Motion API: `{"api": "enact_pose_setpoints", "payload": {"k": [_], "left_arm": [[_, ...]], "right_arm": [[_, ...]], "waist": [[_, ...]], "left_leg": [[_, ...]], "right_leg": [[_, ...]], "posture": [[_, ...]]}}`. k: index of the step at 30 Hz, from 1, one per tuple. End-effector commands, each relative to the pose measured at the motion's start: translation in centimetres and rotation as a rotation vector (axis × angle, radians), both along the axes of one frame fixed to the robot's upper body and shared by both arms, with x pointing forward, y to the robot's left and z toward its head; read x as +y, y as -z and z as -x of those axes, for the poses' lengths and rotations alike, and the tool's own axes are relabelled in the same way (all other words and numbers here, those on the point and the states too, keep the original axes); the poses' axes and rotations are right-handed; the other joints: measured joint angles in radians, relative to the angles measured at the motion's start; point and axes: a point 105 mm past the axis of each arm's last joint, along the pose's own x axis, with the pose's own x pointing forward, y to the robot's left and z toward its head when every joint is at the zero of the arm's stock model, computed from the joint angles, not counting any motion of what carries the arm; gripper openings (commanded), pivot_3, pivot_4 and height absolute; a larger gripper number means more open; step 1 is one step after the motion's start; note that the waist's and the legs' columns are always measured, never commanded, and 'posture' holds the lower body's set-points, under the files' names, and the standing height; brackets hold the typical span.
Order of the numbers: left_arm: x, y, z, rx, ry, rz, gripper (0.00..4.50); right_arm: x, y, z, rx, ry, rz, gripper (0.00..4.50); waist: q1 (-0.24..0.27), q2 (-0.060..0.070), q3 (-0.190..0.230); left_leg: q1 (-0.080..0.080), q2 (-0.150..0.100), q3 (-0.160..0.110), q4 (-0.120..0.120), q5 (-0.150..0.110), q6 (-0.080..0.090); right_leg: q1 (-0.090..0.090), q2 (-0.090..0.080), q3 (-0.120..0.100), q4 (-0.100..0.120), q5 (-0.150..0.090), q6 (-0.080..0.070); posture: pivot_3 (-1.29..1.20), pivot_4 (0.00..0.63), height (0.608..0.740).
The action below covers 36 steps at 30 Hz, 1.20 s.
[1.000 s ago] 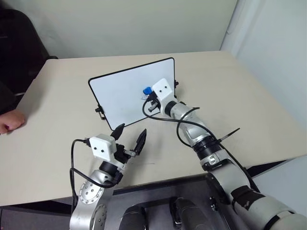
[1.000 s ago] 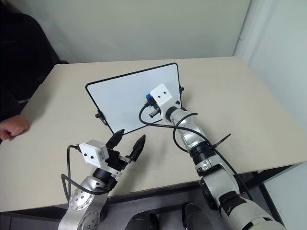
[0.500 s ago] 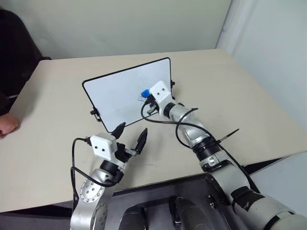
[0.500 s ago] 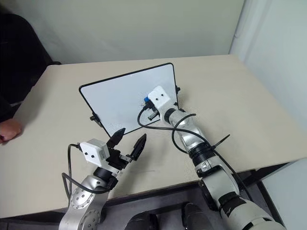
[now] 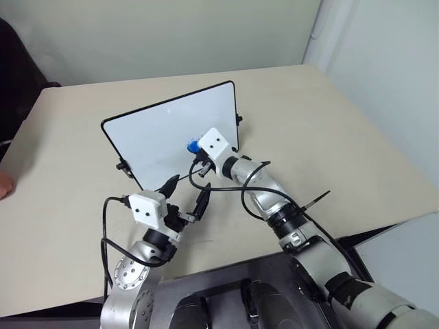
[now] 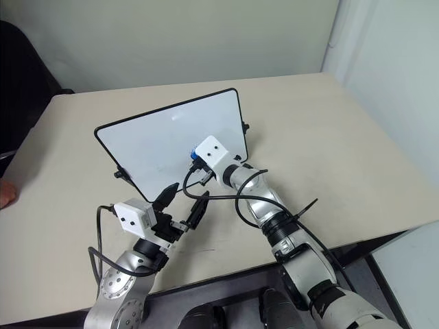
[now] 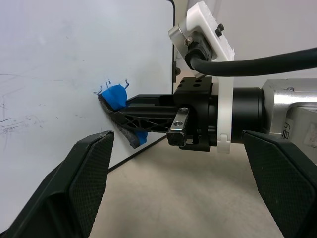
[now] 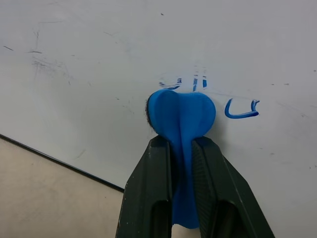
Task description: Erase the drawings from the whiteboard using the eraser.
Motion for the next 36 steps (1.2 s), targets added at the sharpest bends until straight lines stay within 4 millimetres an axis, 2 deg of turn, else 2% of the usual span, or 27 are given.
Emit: {"api": "enact_pose_setpoints", "payload": {"k": [1, 6, 9, 12, 15, 17, 21, 27, 36], "left_arm": [[-0.1, -1.0, 0.2, -0.048, 0.006, -0.007, 4.50], [-0.2, -1.0, 0.2, -0.048, 0.013, -0.006, 4.50], [-0.3, -1.1, 0.2, -0.049, 0.016, -0.006, 4.50], [-0.3, -1.1, 0.2, -0.050, 0.018, -0.005, 4.50], [-0.3, -1.1, 0.2, -0.050, 0.018, -0.004, 4.50], [-0.3, -1.1, 0.2, -0.051, 0.016, -0.005, 4.50], [-0.3, -1.2, 0.2, -0.052, 0.015, -0.006, 4.50], [-0.3, -1.2, 0.1, -0.055, 0.016, -0.011, 4.50], [-0.4, -1.1, 0.1, -0.055, 0.022, -0.014, 4.50]], "right_arm": [[-2.0, -2.4, -2.2, -0.044, 0.138, -0.057, 0.37], [-4.9, -3.0, -4.6, -0.035, 0.329, -0.103, 0.37], [-4.9, -3.1, -4.7, -0.036, 0.335, -0.110, 0.37], [-4.4, -3.2, -4.5, -0.045, 0.317, -0.114, 0.37], [-3.3, -3.0, -3.8, -0.035, 0.258, -0.117, 0.37], [-2.4, -2.8, -3.2, -0.033, 0.205, -0.105, 0.37], [-1.0, -3.0, -2.0, -0.044, 0.119, -0.101, 0.37], [1.4, -2.8, 0.0, -0.060, -0.017, -0.057, 0.37], [4.7, -3.7, 3.1, -0.136, -0.193, -0.041, 0.37]], "waist": [[0.001, 0.000, 0.000], [0.007, -0.001, 0.000], [0.010, -0.001, 0.001], [0.008, -0.001, 0.001], [0.007, -0.001, 0.001], [0.008, -0.001, 0.001], [-0.002, -0.002, 0.000], [-0.014, -0.002, 0.000], [-0.010, -0.002, 0.000]], "left_leg": [[0.000, 0.000, 0.000, 0.001, 0.000, 0.000], [0.000, 0.000, 0.000, 0.003, 0.001, 0.001], [-0.001, 0.000, 0.000, 0.002, -0.004, -0.008], [-0.002, -0.001, 0.000, 0.005, -0.004, -0.007], [-0.002, -0.002, 0.000, 0.006, -0.004, -0.007], [-0.002, -0.002, 0.000, 0.007, 0.001, 0.001], [-0.001, -0.002, 0.001, 0.008, -0.009, 0.002], [-0.001, -0.001, 0.001, 0.001, -0.011, 0.001], [-0.001, -0.001, 0.001, 0.005, -0.011, 0.001]], "right_leg": [[0.000, 0.000, 0.000, 0.000, 0.000, 0.000], [0.000, 0.000, 0.000, -0.003, 0.000, -0.001], [0.002, 0.000, 0.000, -0.014, 0.003, -0.003], [0.003, 0.000, 0.000, -0.018, 0.003, -0.002], [0.001, 0.000, 0.000, -0.020, 0.006, 0.000], [-0.001, 0.000, 0.000, -0.019, 0.014, 0.003], [-0.006, 0.000, -0.001, -0.016, 0.023, 0.003], [-0.013, 0.002, -0.001, -0.014, 0.020, -0.003], [-0.010, 0.002, -0.001, -0.015, 0.020, -0.001]], "posture": [[0.00, 0.150, 0.735], [0.00, 0.150, 0.735], [0.00, 0.150, 0.735], [0.00, 0.150, 0.735], [0.00, 0.150, 0.735], [0.00, 0.150, 0.735], [0.00, 0.150, 0.735], [0.00, 0.150, 0.735], [0.00, 0.150, 0.735]]}}
